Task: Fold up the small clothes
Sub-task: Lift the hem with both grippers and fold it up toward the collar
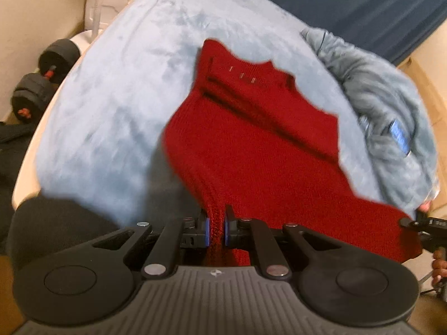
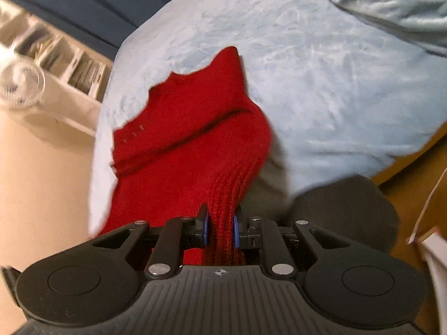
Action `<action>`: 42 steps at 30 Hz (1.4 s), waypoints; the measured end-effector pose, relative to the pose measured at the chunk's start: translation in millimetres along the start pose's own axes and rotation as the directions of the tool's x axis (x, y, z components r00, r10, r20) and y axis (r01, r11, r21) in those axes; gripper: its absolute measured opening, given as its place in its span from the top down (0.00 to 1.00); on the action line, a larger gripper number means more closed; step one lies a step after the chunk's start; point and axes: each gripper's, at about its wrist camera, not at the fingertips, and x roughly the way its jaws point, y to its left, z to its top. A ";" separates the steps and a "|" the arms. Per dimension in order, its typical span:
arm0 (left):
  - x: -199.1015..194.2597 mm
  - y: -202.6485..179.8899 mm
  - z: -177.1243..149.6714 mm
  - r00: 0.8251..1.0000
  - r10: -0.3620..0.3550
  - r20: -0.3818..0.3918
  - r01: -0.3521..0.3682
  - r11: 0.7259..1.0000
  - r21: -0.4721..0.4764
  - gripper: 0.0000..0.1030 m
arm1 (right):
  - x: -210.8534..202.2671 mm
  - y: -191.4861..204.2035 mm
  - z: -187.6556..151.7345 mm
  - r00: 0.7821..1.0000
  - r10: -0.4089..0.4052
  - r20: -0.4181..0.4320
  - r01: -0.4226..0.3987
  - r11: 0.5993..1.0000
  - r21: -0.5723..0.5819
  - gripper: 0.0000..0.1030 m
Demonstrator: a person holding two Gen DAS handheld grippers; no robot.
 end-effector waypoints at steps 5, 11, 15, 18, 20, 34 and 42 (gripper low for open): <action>37.3 -15.4 115.8 0.999 -0.012 0.037 0.013 1.000 -0.011 0.91 | 57.5 32.2 114.9 1.000 -0.006 -0.020 0.007 0.997 0.071 0.83; 135.8 -0.9 288.8 0.979 0.158 0.132 -0.126 0.966 -0.225 0.64 | 148.7 41.9 234.5 0.983 -0.139 0.122 0.092 0.938 0.334 0.36; 145.9 -2.1 311.2 0.933 0.271 0.237 -0.220 0.950 -0.220 0.15 | 148.0 31.7 227.8 0.968 -0.082 0.238 0.028 0.975 0.222 0.29; 162.4 -3.9 295.0 0.945 0.247 0.214 -0.222 0.966 -0.135 0.15 | 162.9 15.7 209.4 0.960 -0.111 0.256 0.082 0.989 0.123 0.29; 181.7 -4.3 274.7 0.960 0.229 0.161 -0.216 0.972 -0.098 0.15 | 182.2 6.9 198.1 0.952 -0.173 0.253 0.158 0.984 0.076 0.29; 199.9 -26.2 243.8 0.960 0.232 0.157 -0.246 0.966 0.074 0.88 | 194.0 28.8 182.8 0.916 -0.190 0.352 0.231 0.970 -0.077 0.91; 246.4 4.6 235.9 0.958 0.273 0.092 -0.277 0.960 0.041 0.80 | 232.8 -30.8 171.6 0.930 -0.258 0.260 0.257 0.966 0.037 0.90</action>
